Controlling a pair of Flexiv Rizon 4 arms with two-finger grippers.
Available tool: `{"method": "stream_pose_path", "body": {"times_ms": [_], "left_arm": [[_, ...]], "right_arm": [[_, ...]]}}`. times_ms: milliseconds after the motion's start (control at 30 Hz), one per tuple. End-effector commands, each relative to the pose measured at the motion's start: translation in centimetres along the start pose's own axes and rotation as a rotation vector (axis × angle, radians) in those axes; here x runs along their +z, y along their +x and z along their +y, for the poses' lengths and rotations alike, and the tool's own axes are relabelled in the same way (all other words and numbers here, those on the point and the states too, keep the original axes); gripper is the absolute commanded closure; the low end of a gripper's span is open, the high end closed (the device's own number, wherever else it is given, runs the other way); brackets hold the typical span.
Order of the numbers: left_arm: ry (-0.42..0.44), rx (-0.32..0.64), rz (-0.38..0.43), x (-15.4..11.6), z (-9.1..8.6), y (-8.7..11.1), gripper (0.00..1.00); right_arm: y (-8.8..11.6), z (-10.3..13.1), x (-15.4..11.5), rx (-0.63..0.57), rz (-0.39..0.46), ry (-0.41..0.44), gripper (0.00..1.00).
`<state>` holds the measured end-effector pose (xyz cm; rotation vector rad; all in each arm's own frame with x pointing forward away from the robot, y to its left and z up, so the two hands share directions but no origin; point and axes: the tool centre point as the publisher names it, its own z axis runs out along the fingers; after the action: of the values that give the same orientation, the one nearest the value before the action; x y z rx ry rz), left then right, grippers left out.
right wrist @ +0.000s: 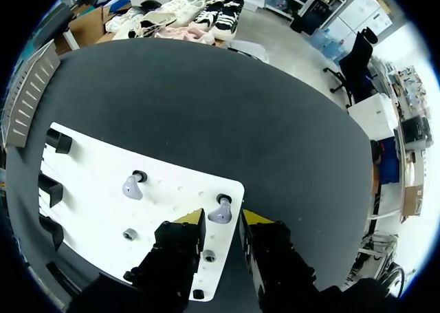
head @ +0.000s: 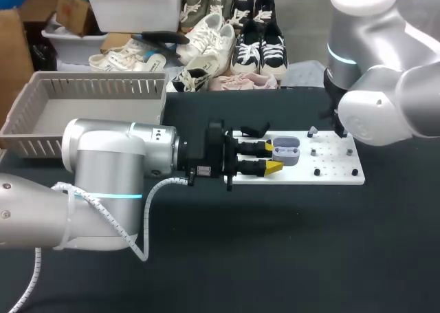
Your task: Pick up each earbud case from the left stands, insert the matching earbuds, close the lid, and place the case in the box.
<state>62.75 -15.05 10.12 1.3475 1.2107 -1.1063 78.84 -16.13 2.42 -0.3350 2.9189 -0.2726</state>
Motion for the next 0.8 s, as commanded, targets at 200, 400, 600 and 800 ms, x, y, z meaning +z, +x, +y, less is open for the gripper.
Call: {"method": "stream_pose_path", "body": {"times_ms": [200,400,600,800], "left_arm": [[0.0,0.0,-0.002,0.01,0.04,0.07,1.0],[0.0,0.0,-0.002,0.01,0.04,0.07,1.0],[0.0,0.0,-0.002,0.01,0.04,0.07,1.0],[0.0,0.0,-0.002,0.01,0.04,0.07,1.0]], "right_arm": [[-0.29,0.27,0.29,0.001,0.006,0.007,0.7],[-0.36,0.28,0.34,0.001,0.01,0.01,0.79],[-0.38,0.23,0.42,0.004,0.016,0.016,1.0],[-0.11,0.28,0.36,0.001,0.019,0.025,1.0]]}}
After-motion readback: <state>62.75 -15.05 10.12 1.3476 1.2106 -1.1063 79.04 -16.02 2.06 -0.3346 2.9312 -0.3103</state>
